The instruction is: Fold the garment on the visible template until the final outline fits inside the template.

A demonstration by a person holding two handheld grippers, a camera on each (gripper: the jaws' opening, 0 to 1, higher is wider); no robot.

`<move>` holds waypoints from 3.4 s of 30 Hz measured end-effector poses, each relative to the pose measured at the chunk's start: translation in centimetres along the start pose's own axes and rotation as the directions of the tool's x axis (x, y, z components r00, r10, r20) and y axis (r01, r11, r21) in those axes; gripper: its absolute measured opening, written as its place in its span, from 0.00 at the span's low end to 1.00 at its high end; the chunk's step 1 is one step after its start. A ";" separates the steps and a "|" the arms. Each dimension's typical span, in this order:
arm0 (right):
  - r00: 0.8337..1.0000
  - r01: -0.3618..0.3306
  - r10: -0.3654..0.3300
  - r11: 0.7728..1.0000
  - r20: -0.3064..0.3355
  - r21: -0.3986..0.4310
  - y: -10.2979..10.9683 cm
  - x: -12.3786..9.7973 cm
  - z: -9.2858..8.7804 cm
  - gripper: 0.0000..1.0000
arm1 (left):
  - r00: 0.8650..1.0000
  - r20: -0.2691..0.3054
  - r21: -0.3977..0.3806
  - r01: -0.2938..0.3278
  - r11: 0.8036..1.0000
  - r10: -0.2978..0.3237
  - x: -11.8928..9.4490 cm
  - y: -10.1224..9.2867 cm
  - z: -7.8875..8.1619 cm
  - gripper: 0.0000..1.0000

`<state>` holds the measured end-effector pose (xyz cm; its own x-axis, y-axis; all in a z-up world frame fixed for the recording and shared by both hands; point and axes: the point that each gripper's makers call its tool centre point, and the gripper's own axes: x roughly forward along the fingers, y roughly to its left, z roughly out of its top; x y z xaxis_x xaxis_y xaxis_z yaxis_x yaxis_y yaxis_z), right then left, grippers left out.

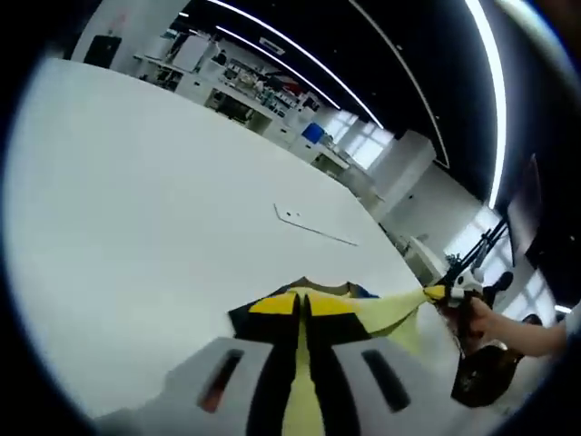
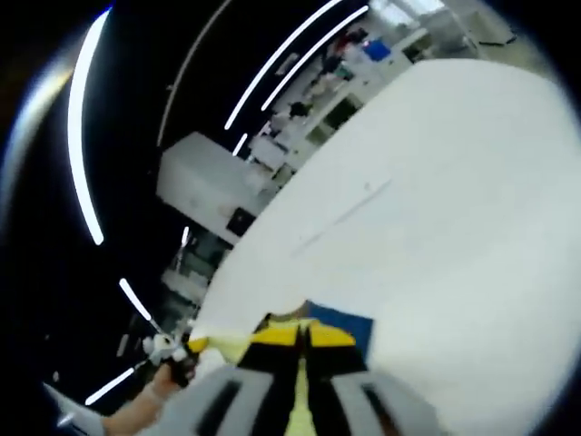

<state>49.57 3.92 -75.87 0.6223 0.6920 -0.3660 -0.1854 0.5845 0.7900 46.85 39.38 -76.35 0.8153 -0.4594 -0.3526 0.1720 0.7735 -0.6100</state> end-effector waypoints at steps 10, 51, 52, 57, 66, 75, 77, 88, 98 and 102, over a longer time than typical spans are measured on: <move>0.999 0.040 -0.040 0.999 0.030 0.020 -2.2 2.7 0.4 0.00 | 0.996 0.014 -0.058 -0.083 0.995 0.084 2.3 3.1 -0.4 0.00; 0.988 -0.008 -0.072 0.865 -0.139 -0.501 -0.9 2.6 -4.0 0.74 | 0.982 -0.132 0.268 0.168 0.949 -0.137 0.8 -0.6 -3.1 0.81; 0.988 -0.024 -0.058 0.860 -0.144 -0.510 -0.5 2.6 -4.2 0.79 | 0.978 -0.150 0.281 0.182 0.942 -0.144 0.8 -0.6 -3.5 0.86; 0.983 -0.061 -0.058 0.800 -0.177 -0.597 -0.2 2.8 -5.2 0.99 | 0.963 -0.198 0.339 0.245 0.909 -0.185 0.2 -1.7 -4.3 0.99; 0.971 -0.124 -0.047 0.739 -0.235 -0.662 1.1 2.5 -7.7 0.99 | 0.942 -0.254 0.374 0.304 0.876 -0.219 -0.6 -3.4 -5.9 0.99; 0.954 -0.158 -0.059 0.735 -0.295 -0.659 0.4 3.0 -9.3 0.96 | 0.920 -0.323 0.345 0.332 0.878 -0.221 -0.1 -3.3 -8.3 0.95; 0.953 -0.157 -0.064 0.731 -0.297 -0.664 0.1 3.1 -9.3 0.96 | 0.921 -0.324 0.344 0.330 0.879 -0.218 0.3 -3.1 -8.3 0.95; 0.958 -0.145 -0.063 0.735 -0.280 -0.662 -0.1 5.2 -8.0 0.92 | 0.929 -0.292 0.334 0.323 0.886 -0.228 2.5 -2.9 -7.2 0.94; 0.974 -0.077 -0.085 0.749 -0.211 -0.658 -1.0 7.5 -6.0 0.89 | 0.949 -0.249 0.319 0.268 0.909 -0.193 4.9 -1.8 -5.3 0.94; 0.974 -0.057 -0.101 0.755 -0.202 -0.653 -1.8 7.9 -5.6 0.84 | 0.951 -0.262 0.332 0.251 0.909 -0.167 4.8 -1.4 -5.6 0.95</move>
<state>50.57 10.73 -82.93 0.4716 0.7005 -0.5356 -0.6719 0.6788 0.2962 47.43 33.69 -81.15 0.6016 -0.6799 -0.4193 0.5445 0.7331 -0.4076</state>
